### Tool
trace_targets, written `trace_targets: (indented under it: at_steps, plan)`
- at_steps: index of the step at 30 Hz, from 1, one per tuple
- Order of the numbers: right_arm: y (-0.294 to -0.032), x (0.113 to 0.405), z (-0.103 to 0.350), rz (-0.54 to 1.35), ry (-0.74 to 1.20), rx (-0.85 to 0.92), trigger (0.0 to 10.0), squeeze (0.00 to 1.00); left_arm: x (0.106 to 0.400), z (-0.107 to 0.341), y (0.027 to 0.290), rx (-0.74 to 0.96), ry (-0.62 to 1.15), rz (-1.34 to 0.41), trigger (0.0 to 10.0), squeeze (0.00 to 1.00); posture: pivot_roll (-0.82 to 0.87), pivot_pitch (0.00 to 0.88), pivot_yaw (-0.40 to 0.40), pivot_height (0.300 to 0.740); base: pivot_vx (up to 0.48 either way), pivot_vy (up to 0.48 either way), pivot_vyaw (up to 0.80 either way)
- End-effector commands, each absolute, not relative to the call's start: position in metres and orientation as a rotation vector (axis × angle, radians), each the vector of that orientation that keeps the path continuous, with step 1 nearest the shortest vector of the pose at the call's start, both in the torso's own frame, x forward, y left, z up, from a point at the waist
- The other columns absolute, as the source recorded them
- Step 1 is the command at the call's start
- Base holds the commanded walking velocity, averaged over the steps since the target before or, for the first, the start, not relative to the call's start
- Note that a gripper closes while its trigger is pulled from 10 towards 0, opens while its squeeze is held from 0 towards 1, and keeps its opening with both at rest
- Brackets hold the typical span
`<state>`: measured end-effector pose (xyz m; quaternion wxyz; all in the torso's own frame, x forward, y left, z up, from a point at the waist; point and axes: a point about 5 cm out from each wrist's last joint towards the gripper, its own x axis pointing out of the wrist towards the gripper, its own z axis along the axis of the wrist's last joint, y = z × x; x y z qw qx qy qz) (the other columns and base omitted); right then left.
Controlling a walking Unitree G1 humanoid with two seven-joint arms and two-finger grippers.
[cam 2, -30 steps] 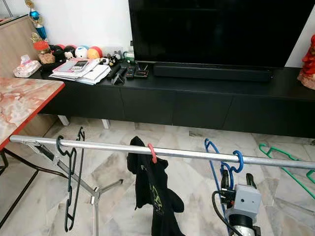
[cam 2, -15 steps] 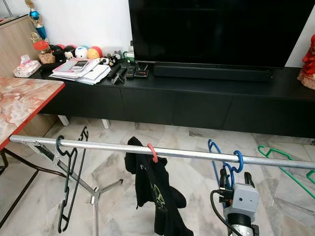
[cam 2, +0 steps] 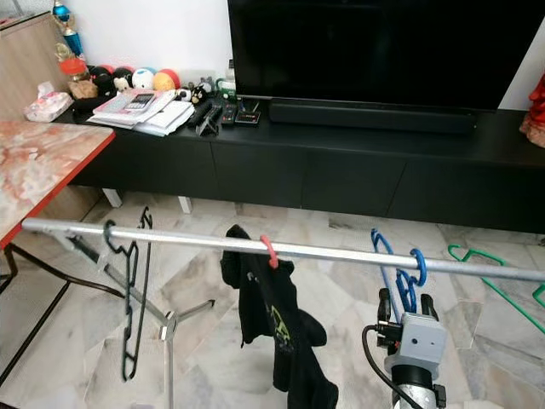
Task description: Hang hanger
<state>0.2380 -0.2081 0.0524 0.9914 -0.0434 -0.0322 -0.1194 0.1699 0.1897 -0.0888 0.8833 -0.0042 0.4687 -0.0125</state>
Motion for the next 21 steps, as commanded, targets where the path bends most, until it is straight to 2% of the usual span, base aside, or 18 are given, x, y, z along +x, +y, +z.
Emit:
trace_targets:
  at_steps: [1,21]
  plan:
    - [-0.2059,0.2380,0.0518,-0.239,-0.056,-0.087,10.0,0.00,0.1606,-0.0929,0.1915,-0.008,1.012,-0.020,10.0,0.00,0.04,0.068,0.002,0.740,-0.304,0.000,0.00]
    - [-0.2051,0.2397,0.0521,-0.240,-0.056,-0.086,10.0,0.00,0.1615,-0.0924,0.1918,0.001,1.011,-0.028,10.0,0.00,0.05,0.068,0.002,0.740,-0.299,0.000,0.00]
